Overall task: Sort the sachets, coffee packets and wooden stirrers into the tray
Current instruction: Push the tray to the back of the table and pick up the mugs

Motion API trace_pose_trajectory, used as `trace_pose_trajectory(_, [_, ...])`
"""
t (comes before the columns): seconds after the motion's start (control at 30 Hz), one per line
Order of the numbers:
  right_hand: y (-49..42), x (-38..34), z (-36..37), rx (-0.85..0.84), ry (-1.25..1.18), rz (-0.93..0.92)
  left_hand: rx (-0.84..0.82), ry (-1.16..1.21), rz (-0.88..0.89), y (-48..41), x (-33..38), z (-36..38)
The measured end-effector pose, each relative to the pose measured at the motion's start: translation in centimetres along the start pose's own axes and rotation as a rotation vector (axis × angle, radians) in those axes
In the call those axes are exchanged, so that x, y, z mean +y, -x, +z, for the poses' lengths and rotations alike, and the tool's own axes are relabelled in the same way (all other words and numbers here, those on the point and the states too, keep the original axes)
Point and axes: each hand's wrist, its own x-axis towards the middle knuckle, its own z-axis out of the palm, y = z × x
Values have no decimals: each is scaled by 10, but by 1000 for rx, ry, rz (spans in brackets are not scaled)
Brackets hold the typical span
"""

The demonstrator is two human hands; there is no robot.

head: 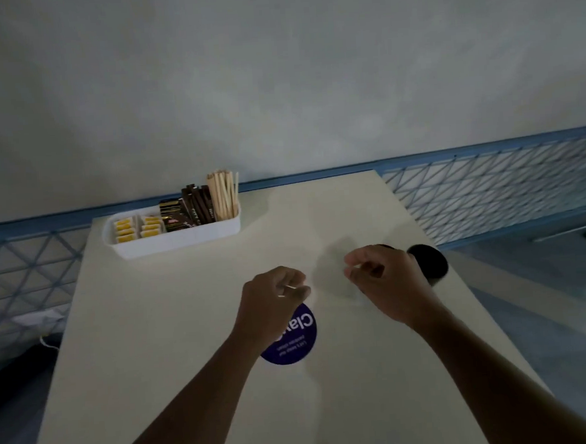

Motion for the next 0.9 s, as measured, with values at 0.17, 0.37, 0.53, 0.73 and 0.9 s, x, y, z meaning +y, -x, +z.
trace_pose_trajectory(0.17, [25, 36, -29, 85, -14, 15, -98, -17, 13, 10, 20, 52])
trace_pose_trajectory(0.37, [43, 84, -46, 116, 75, 128, -203, 23, -43, 13, 39, 105])
trace_pose_trajectory(0.53, [39, 115, -40, 109, -27, 310, -284, 75, -146, 7, 47, 133])
trace_pose_trajectory(0.73, [29, 121, -32, 38, -383, 517, -319, 279, -263, -8, 53, 162])
trace_pose_trajectory(0.9, [23, 124, -26, -15, -594, 583, -309, 518, -396, -16, 62, 179])
